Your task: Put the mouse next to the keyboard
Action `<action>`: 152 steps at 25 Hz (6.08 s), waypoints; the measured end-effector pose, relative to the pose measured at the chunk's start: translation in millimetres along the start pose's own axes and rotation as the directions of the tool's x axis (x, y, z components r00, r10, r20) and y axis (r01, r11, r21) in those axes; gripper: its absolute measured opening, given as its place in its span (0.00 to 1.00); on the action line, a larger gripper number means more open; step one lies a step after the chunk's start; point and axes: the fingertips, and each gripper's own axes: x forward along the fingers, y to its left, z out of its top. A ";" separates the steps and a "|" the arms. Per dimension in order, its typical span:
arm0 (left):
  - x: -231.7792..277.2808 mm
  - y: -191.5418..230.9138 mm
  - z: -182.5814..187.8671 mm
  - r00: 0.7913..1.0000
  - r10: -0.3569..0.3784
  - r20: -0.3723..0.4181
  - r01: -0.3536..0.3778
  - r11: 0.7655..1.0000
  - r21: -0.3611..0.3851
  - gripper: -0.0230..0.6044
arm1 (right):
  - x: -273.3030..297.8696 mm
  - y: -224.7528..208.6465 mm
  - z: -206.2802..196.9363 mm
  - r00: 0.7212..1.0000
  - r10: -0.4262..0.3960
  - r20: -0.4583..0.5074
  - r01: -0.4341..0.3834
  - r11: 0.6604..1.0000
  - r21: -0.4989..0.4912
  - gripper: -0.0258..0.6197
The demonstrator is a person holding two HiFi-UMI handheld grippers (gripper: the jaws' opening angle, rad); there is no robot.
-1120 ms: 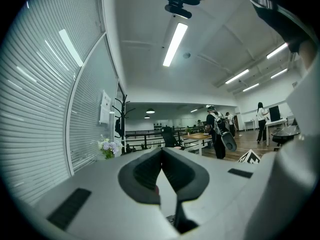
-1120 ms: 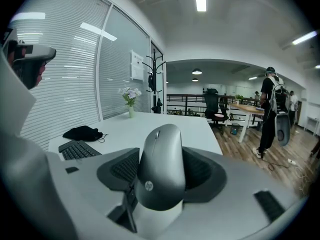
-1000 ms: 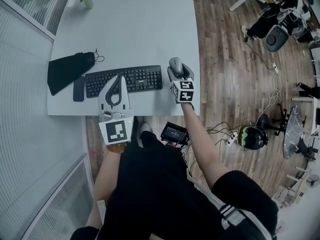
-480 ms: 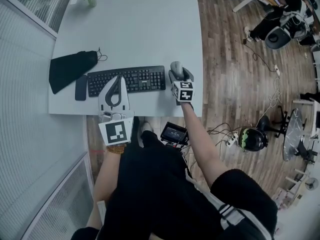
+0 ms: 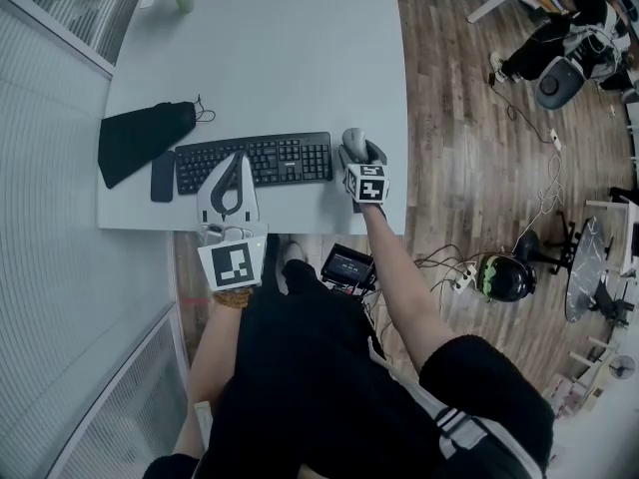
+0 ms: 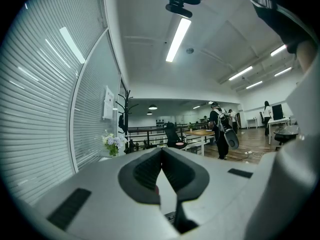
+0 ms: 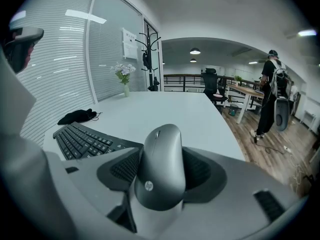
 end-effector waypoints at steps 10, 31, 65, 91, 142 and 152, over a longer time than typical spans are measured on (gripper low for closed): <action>2.8 1.4 -3.4 1.000 0.002 -0.014 -0.002 1.000 0.000 0.05 | 12.1 -0.7 -21.0 0.998 0.004 -0.062 -0.003 1.000 0.015 0.44; 5.2 16.0 -8.6 0.999 0.021 -0.028 -0.021 1.000 -0.001 0.05 | 28.0 1.3 -48.2 0.987 0.020 -0.158 -0.013 0.999 0.046 0.45; 6.3 12.5 -2.4 1.000 0.013 0.004 -0.013 0.998 -0.057 0.05 | 20.0 -6.1 -36.1 0.970 0.049 -0.237 -0.028 0.995 0.091 0.50; 17.8 -11.5 43.6 0.994 -0.065 0.091 0.066 0.998 -0.003 0.05 | -84.0 25.6 135.0 0.974 0.105 0.199 -0.095 0.994 -0.057 0.50; 2.3 -28.8 118.5 0.961 -0.100 0.257 0.084 0.994 0.072 0.05 | -309.9 110.6 277.3 0.700 0.136 0.701 0.073 0.963 -0.260 0.27; -0.7 -33.1 113.6 0.963 -0.109 0.245 0.094 0.993 0.074 0.05 | -304.4 109.2 269.0 0.709 0.126 0.694 0.076 0.964 -0.253 0.18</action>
